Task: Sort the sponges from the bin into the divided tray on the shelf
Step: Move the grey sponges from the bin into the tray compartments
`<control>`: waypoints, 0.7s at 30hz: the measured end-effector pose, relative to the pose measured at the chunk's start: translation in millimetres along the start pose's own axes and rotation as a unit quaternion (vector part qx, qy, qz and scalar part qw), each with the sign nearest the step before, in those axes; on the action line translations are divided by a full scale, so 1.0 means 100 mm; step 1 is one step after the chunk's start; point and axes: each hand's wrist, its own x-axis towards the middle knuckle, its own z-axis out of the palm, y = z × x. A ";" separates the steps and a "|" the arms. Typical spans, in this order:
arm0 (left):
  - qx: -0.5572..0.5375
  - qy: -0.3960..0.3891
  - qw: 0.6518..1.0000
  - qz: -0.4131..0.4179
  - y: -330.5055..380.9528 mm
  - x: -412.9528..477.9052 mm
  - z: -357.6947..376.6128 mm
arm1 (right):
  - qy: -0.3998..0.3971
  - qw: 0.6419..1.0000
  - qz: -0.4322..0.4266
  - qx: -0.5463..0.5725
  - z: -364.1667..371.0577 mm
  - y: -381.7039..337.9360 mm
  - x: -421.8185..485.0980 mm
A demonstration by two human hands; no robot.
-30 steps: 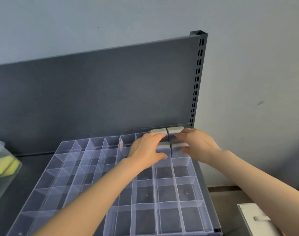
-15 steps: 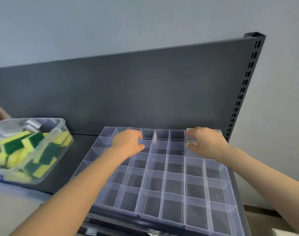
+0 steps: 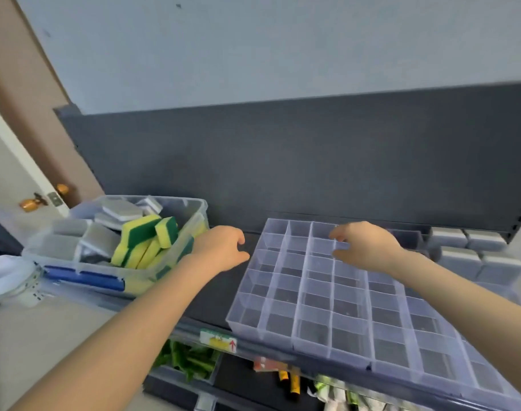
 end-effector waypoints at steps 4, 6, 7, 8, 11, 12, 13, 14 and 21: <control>0.001 0.018 1.000 0.000 -0.63 -0.10 -0.11 | 0.020 1.000 -0.004 0.008 0.07 -0.59 0.13; -0.004 0.025 1.000 -0.003 -0.93 -0.13 -0.17 | 0.028 0.999 -0.007 0.019 0.10 -0.88 0.21; -0.009 0.038 0.999 -0.005 -1.08 -0.14 -0.20 | 0.032 0.999 -0.010 0.022 0.11 -1.01 0.24; -0.012 0.057 0.998 -0.004 -1.21 -0.15 -0.24 | 0.037 0.999 -0.013 0.025 0.11 -1.14 0.29; -0.033 0.108 0.994 -0.006 -1.58 -0.14 -0.33 | 0.052 0.998 -0.015 0.034 0.08 -1.48 0.45; -0.042 0.113 0.993 -0.009 -1.69 -0.13 -0.35 | 0.053 0.998 -0.018 0.036 0.07 -1.57 0.52; -0.048 0.116 0.992 -0.012 -1.79 -0.10 -0.37 | 0.054 0.998 -0.022 0.035 0.06 -1.67 0.59; -0.053 0.118 0.991 -0.015 -1.89 -0.08 -0.38 | 0.054 0.998 -0.027 0.033 0.05 -1.75 0.66; -0.060 0.111 0.992 -0.025 -2.48 0.24 -0.38 | 0.054 0.996 -0.062 0.034 0.15 -2.22 1.26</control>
